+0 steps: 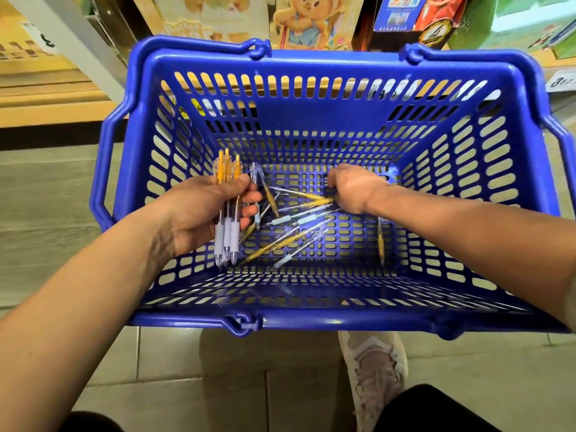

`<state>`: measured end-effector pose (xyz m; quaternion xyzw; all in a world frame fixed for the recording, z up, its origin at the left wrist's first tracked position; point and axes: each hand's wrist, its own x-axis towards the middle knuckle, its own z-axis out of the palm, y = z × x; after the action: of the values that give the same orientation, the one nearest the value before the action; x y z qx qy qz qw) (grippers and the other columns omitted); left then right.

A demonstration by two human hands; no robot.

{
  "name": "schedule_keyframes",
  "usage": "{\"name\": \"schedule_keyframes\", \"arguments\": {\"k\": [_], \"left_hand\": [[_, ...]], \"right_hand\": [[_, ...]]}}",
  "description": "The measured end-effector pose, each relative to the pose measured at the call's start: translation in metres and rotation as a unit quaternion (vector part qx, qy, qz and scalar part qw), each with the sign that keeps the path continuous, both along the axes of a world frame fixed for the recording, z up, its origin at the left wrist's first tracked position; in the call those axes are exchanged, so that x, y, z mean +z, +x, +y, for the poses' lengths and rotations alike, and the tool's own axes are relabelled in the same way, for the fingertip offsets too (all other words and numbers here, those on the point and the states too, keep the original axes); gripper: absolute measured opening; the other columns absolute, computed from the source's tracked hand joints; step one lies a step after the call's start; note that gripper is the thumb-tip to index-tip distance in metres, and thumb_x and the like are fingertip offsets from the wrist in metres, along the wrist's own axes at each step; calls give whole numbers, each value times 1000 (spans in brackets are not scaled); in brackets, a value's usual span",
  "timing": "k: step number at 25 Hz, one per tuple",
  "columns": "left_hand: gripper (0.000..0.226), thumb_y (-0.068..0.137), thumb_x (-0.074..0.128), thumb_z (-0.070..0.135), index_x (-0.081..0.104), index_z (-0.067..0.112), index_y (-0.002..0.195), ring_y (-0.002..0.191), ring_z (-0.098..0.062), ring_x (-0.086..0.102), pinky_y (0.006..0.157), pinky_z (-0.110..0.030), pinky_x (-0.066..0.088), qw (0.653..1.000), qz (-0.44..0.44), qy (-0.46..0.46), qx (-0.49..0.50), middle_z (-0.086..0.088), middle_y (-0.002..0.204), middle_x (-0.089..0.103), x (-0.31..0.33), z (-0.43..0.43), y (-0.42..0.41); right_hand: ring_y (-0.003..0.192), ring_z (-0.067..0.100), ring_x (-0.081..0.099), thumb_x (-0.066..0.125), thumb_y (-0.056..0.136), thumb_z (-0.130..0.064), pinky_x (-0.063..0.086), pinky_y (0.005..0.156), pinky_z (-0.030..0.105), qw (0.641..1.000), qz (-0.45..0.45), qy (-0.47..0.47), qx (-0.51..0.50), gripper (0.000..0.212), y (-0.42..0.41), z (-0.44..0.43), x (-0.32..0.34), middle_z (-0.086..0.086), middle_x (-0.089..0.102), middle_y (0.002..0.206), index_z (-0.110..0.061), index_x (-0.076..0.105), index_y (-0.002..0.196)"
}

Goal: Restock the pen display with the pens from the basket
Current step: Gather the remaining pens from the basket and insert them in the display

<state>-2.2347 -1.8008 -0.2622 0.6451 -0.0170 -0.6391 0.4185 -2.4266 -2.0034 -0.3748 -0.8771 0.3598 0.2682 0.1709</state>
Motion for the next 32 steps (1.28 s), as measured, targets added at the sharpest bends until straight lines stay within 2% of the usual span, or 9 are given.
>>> {"name": "schedule_keyframes", "arguments": {"k": [3, 7, 12, 17, 20, 22, 24, 25, 32], "left_hand": [[21, 96, 64, 27, 72, 10, 103, 73, -13, 72, 62, -28, 61, 1000, -8, -3, 3, -4, 93, 78, -2, 0, 1], [21, 95, 65, 27, 71, 10, 103, 72, -13, 72, 62, -28, 62, 1000, -12, -4, 4, -4, 92, 78, -3, 0, 1], [21, 95, 65, 28, 72, 10, 102, 74, -13, 71, 63, -28, 61, 1000, -9, -7, 6, -4, 93, 77, -4, 1, 4], [20, 96, 65, 28, 73, 10, 101, 73, -13, 72, 64, -28, 62, 1000, -16, -8, 6, -4, 93, 78, -4, 1, 3], [21, 95, 65, 27, 72, 9, 102, 73, -13, 72, 64, -28, 62, 1000, -15, -8, 8, -4, 93, 78, -3, 0, 3], [21, 96, 65, 27, 72, 9, 104, 73, -13, 72, 63, -28, 62, 1000, -18, -9, 15, -5, 94, 78, -3, -1, 2], [22, 96, 65, 27, 72, 8, 106, 71, -13, 71, 62, -28, 61, 999, -24, -12, 24, -5, 93, 78, -3, -3, 0], [22, 96, 65, 27, 72, 8, 106, 70, -13, 71, 61, -28, 61, 999, -28, -13, 27, -5, 92, 78, -3, -4, -1], [24, 97, 64, 28, 71, 8, 108, 69, -13, 71, 60, -28, 60, 999, -27, -20, 37, -6, 90, 77, -5, -3, -2]], "right_hand": [[96, 19, 64, 57, 101, -23, 53, 78, 29, 998, -22, 45, -37, 23, 7, 1, -5, 2, 65, 117, -21, 62, 124], [93, 18, 62, 73, 90, -37, 54, 81, 30, 999, -27, 48, 5, 30, 9, 0, -9, -4, 61, 109, -26, 61, 116], [97, 24, 62, 66, 95, -18, 58, 86, 39, 998, -42, 10, 56, 23, 4, 5, -19, 2, 57, 118, -21, 61, 118], [79, 7, 60, 55, 100, -5, 45, 63, 14, 986, -78, 106, -106, 21, 1, -9, -11, -2, 67, 101, -24, 64, 103], [87, 10, 59, 59, 97, -6, 50, 77, 14, 926, -216, 176, -253, 20, -4, -19, 0, -2, 67, 97, -14, 69, 112], [89, 13, 62, 61, 98, -6, 55, 85, 21, 844, -319, 235, -362, 22, -4, -20, 7, 2, 69, 99, -7, 68, 118], [87, 14, 64, 62, 98, -7, 58, 80, 21, 748, -396, 305, -437, 15, -2, -17, 13, 4, 69, 94, -6, 70, 110], [87, 14, 65, 62, 98, -10, 57, 80, 22, 726, -414, 322, -445, 12, -2, -15, 15, 4, 70, 92, -8, 71, 106], [79, 11, 69, 58, 100, -23, 58, 78, 24, 678, -426, 433, -413, 21, -9, -10, 26, 4, 72, 87, -7, 72, 103]]}}
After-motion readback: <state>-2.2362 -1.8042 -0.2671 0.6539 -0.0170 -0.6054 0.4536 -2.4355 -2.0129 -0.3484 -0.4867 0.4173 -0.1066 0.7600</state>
